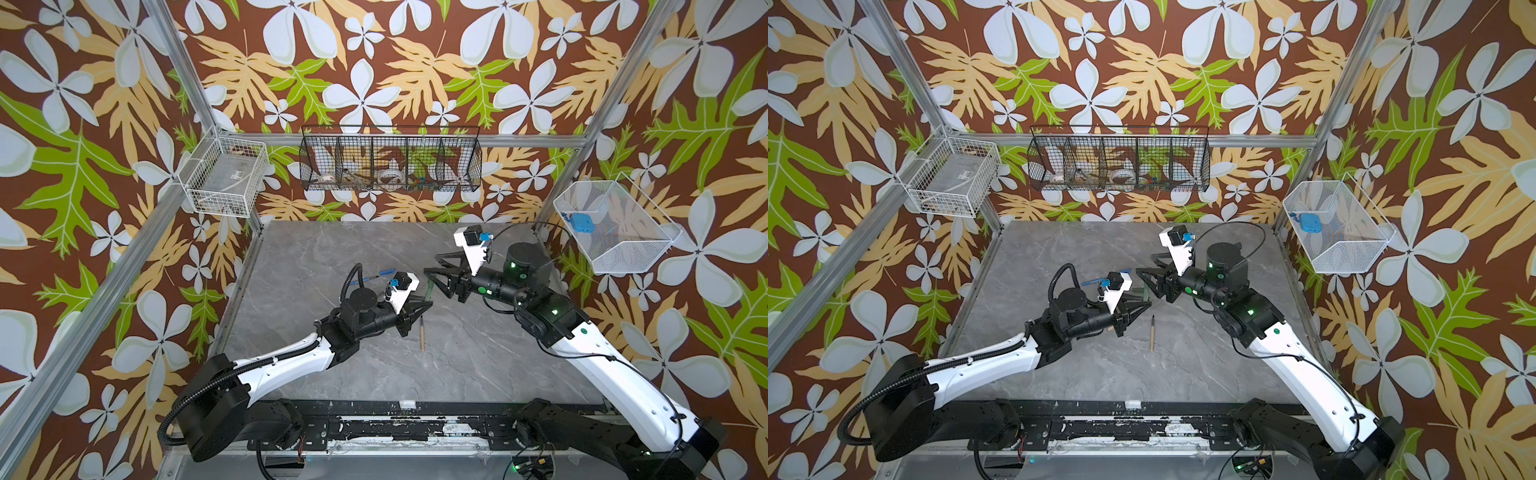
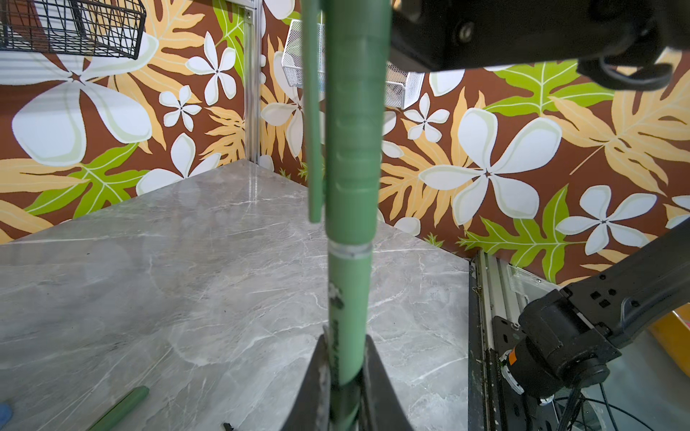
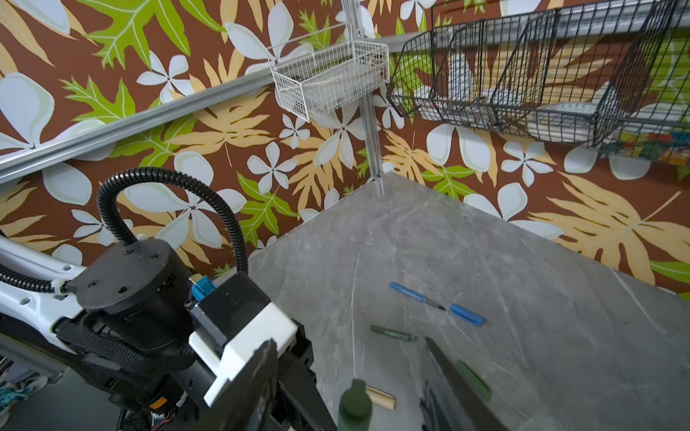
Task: Insert pens into pen caps
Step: Put on the pen cap to the pen.
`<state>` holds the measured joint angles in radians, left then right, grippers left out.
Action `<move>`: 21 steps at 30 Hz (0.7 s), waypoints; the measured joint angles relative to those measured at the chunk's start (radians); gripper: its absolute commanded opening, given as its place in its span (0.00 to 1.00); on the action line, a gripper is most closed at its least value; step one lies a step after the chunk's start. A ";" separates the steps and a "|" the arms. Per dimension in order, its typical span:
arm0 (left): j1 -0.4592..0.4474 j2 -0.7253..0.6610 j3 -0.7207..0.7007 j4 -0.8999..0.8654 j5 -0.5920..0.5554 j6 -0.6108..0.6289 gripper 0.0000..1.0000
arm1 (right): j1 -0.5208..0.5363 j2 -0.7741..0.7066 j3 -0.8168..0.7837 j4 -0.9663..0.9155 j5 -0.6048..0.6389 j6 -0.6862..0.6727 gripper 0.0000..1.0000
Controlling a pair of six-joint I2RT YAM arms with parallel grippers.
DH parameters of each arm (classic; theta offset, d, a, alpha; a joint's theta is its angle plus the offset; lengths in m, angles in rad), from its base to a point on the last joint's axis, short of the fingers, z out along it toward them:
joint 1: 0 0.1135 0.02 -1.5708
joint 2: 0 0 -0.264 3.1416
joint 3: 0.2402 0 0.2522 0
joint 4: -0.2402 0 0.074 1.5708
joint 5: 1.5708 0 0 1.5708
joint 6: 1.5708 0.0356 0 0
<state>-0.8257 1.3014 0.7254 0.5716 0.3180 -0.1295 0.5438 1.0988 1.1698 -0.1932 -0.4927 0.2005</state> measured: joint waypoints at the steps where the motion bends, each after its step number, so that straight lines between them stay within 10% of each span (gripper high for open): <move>1: 0.000 -0.002 -0.002 -0.001 0.000 0.000 0.00 | 0.000 0.001 0.010 -0.021 0.000 -0.003 0.61; 21: 0.000 -0.014 -0.013 0.004 -0.015 0.000 0.00 | -0.001 -0.007 -0.076 0.005 -0.030 0.059 0.54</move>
<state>-0.8257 1.2877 0.7124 0.5755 0.3031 -0.1295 0.5426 1.0920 1.0939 -0.1879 -0.5224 0.2596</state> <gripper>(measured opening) 0.142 0.542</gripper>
